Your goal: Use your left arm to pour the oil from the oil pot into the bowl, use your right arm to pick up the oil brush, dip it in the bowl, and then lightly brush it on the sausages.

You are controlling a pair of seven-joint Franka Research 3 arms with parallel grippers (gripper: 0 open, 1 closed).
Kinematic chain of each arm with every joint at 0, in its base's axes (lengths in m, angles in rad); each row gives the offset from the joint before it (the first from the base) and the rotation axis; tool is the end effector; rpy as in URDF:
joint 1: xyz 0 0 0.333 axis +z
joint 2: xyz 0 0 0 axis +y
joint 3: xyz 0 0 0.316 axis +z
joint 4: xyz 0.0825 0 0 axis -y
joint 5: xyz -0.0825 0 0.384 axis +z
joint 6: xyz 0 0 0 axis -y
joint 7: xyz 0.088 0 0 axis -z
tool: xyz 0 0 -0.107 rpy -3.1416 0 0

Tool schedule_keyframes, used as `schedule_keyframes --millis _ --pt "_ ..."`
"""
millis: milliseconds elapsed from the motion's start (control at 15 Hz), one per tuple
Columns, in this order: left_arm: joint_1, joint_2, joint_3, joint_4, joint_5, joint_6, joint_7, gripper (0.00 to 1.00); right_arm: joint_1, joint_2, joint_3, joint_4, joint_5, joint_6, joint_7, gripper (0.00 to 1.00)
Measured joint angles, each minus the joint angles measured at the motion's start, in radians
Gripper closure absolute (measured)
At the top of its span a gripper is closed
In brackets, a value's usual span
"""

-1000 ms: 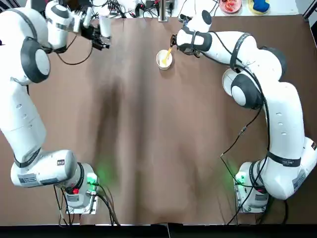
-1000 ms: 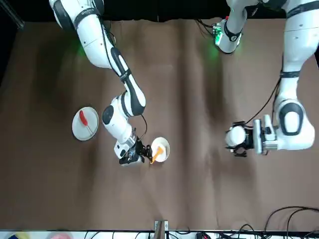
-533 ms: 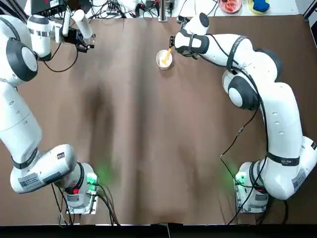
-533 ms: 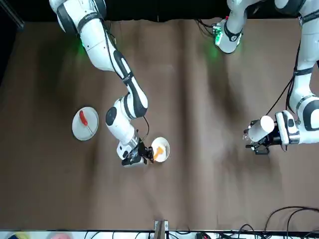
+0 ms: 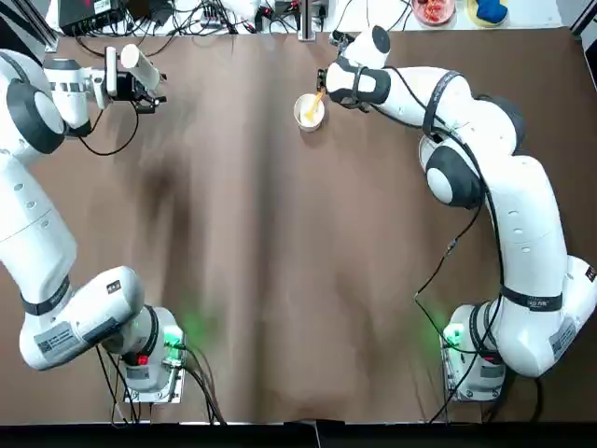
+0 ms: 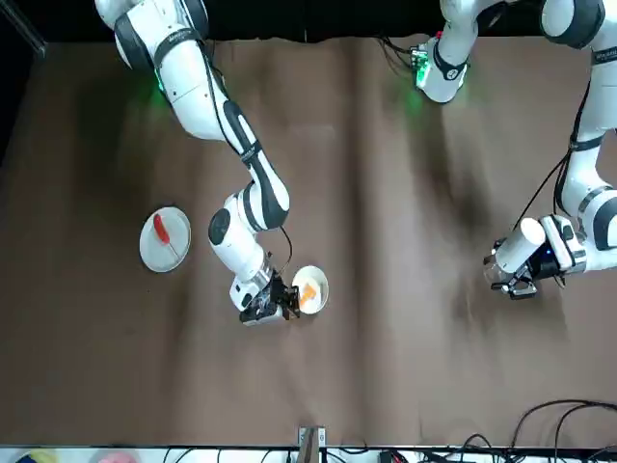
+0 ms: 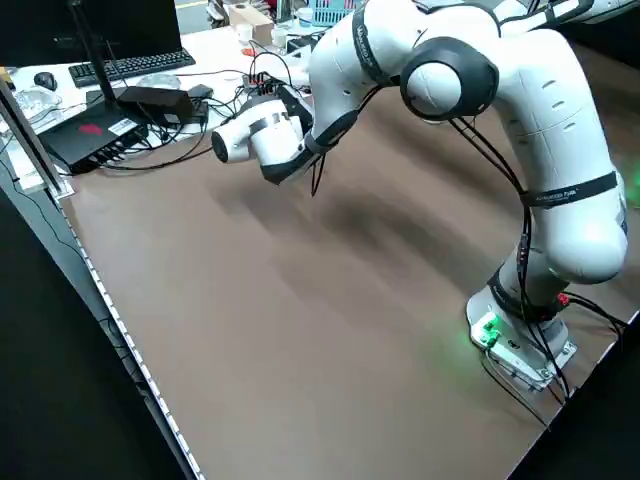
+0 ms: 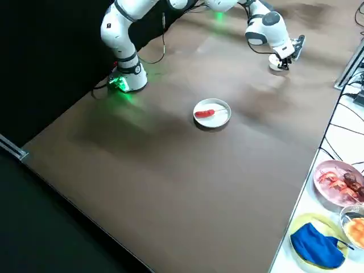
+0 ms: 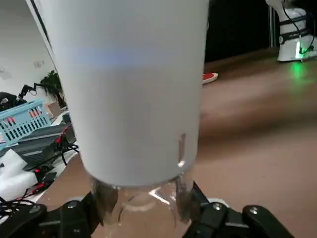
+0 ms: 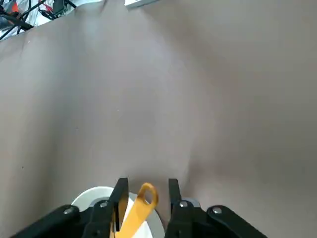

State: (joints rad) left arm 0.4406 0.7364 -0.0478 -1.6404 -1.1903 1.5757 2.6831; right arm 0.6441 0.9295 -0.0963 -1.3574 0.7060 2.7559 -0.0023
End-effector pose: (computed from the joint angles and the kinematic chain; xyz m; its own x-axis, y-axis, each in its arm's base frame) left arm 0.6211 0.1542 0.2041 -0.2451 -0.2558 0.9351 -0.9613 -0.0613 -0.2687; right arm 0.6592 0.3940 0.2071 0.9406 -0.0660 0.3330 0.0890 -0.8987 -0.4295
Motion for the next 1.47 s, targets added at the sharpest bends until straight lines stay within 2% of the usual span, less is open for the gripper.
schedule_keyframes --millis 267,400,800,1267,1467 --pt "0.007 0.062 0.001 0.052 -0.001 0.004 0.032 0.35 0.000 0.006 0.000 0.008 0.000 0.000 0.000 0.65" --pt "0.018 0.078 0.002 0.070 -0.002 0.006 0.032 0.35 0.000 0.008 0.000 0.010 0.000 0.000 0.000 0.72" --pt "0.061 0.111 0.003 0.074 -0.066 0.049 0.053 0.35 0.000 0.011 -0.001 0.012 0.000 0.001 0.000 0.79" --pt "0.117 0.209 0.011 0.074 -0.071 0.080 0.022 0.35 0.000 0.012 -0.001 0.013 0.000 0.001 0.000 0.83" --pt "0.117 0.217 0.032 0.075 -0.071 0.092 -0.008 0.35 0.000 0.012 -0.001 0.014 0.000 0.001 0.002 0.86"
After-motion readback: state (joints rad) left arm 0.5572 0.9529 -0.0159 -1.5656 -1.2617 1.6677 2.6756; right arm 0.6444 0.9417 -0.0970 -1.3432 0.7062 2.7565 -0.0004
